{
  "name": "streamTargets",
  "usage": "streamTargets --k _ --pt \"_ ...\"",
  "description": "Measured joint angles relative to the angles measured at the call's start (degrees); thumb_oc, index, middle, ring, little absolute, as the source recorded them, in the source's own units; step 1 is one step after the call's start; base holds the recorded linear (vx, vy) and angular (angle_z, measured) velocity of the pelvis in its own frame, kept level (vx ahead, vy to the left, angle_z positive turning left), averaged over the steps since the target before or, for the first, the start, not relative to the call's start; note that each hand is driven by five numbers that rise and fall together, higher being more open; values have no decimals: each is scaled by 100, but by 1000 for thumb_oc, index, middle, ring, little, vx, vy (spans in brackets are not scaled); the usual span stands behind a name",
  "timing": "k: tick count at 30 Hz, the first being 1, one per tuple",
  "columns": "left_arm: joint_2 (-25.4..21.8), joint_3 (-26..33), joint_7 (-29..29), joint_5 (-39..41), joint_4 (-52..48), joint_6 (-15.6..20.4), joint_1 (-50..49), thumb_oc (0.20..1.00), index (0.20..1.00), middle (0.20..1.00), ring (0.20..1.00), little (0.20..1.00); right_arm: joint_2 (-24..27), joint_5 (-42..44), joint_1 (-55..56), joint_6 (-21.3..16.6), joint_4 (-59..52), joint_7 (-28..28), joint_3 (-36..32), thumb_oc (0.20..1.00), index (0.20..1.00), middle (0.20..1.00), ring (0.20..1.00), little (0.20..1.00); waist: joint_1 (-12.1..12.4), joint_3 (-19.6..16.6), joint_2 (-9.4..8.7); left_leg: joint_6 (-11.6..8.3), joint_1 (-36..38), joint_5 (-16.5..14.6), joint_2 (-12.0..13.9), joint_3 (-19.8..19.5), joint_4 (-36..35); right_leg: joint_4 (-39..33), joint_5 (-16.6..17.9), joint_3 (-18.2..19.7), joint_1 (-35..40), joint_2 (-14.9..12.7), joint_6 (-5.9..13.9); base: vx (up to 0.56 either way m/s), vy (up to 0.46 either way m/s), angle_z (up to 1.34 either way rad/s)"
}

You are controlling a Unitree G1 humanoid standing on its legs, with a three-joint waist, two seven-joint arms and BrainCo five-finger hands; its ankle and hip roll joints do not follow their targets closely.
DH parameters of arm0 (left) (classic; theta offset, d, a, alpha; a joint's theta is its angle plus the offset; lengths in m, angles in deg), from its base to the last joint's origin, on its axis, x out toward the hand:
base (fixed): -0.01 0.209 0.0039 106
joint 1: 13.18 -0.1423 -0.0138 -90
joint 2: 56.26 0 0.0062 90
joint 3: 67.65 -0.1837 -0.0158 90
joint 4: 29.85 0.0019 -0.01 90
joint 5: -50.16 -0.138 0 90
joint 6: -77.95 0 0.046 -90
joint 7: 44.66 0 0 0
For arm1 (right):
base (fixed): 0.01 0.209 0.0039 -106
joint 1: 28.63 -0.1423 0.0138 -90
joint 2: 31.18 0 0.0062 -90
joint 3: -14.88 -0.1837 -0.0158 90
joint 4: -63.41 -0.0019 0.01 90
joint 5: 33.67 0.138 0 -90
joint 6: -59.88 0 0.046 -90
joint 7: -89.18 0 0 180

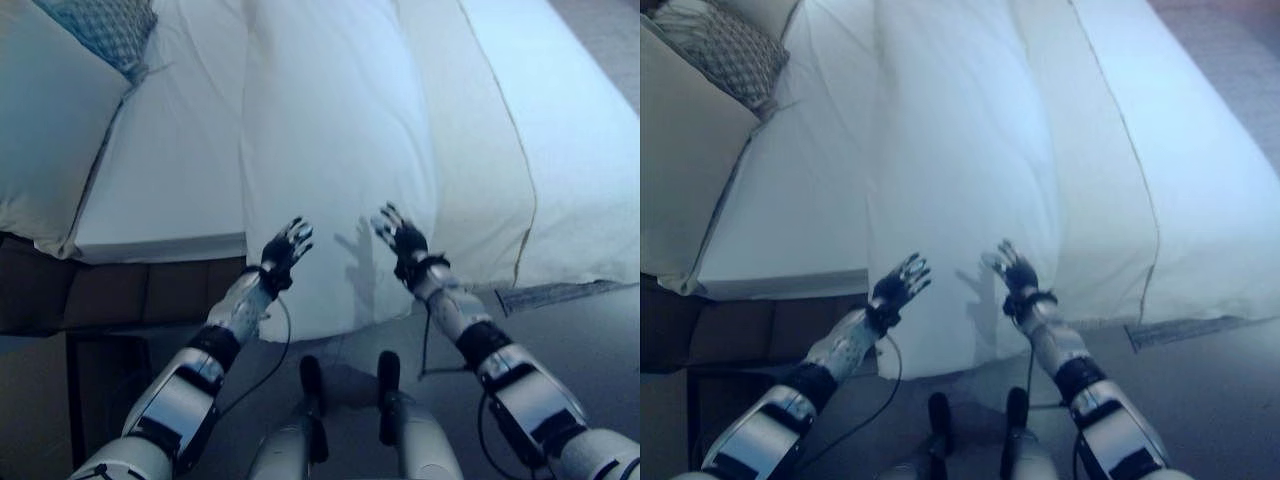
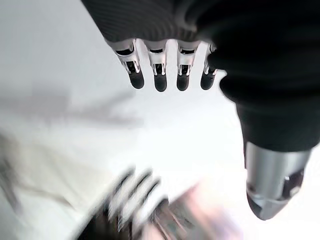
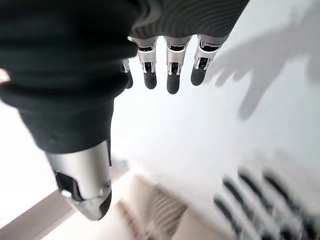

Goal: Make the bed

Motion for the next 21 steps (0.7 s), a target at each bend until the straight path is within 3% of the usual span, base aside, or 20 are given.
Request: streamTargets --k 5,7,14,21 --pt "139 3 -1 581 -235 22 643 1000 1000 1000 1000 1000 -33 484 -936 -107 -30 -121 230 1000 1000 1000 1000 1000 28 3 2 -251 -397 146 261 -150 -183 -618 278 -271 -108 302 -311 58 -140 10" --pt "104 10 67 634 -231 140 1088 1000 1000 1000 1000 1000 171 564 -1416 -222 4 -80 384 1000 1000 1000 1000 1000 29 4 4 -333 -617 223 317 -217 -267 -883 388 -318 -224 395 -392 38 -105 7" --pt "120 29 491 703 -130 508 1703 1000 1000 1000 1000 1000 274 568 -2100 -327 306 167 780 1000 1000 1000 1000 1000 44 10 -10 -357 -1165 238 388 -311 -103 -972 396 -447 -615 453 -407 -9 -75 5" --pt "-33 3 1138 657 758 875 2550 1000 1000 1000 1000 1000 239 542 -2931 -258 1618 638 1253 1000 1000 1000 1000 1000 154 61 -29 -432 -2182 182 420 -565 120 -779 395 -517 -1587 480 -408 32 -1 3"
